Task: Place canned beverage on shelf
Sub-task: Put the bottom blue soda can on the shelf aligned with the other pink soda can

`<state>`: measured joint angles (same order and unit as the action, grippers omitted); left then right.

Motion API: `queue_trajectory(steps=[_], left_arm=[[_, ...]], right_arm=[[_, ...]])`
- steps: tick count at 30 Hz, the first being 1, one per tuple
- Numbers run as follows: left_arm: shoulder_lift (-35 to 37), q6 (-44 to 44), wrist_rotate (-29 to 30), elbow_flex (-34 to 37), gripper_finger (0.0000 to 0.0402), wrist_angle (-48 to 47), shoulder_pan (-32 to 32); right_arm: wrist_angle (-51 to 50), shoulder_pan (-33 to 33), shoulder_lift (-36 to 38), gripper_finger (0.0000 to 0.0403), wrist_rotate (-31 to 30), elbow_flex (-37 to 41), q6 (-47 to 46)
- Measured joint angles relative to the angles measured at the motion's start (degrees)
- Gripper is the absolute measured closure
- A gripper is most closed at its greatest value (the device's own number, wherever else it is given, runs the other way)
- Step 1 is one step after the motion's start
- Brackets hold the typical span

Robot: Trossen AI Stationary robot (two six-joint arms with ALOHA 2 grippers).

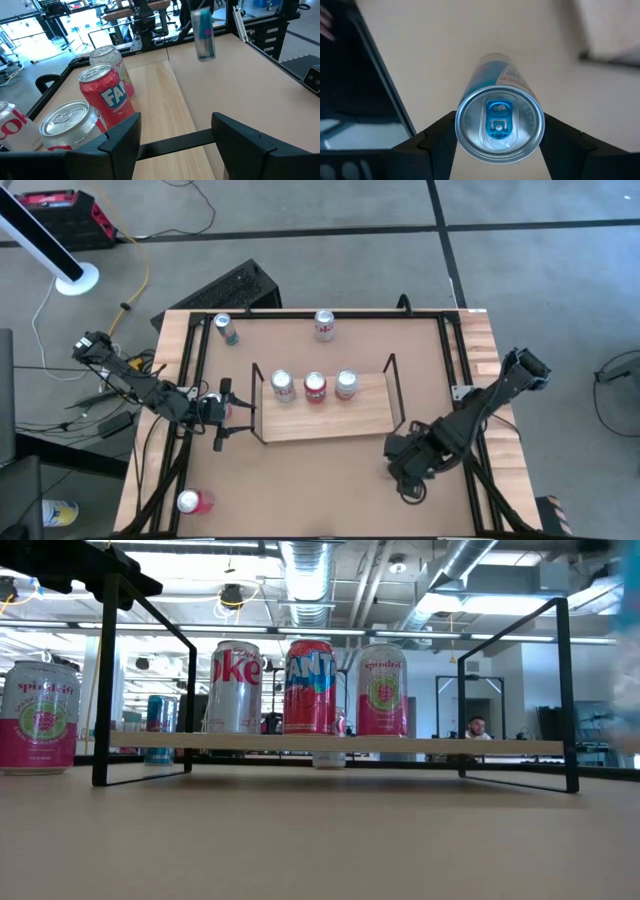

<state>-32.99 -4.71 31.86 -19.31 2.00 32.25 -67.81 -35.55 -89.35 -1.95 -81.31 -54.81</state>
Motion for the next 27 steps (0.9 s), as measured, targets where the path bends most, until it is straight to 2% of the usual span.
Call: queue_trajectory(steps=[8,17,27], left_arm=[[0.0,0.0,0.0,0.0,0.0174,0.0,0.0],[0.0,0.0,0.0,0.0,0.0174,0.0,0.0],[0.0,0.0,0.0,0.0,0.0174,0.0,0.0]], right_arm=[[-1.0,7.2,0.0,0.0141,-7.1,-9.2,14.4],[-10.2,17.8,0.0,0.0141,-7.2,-11.8,30.6],[-11.6,25.1,0.0,0.0141,-7.0,-11.8,44.5]])
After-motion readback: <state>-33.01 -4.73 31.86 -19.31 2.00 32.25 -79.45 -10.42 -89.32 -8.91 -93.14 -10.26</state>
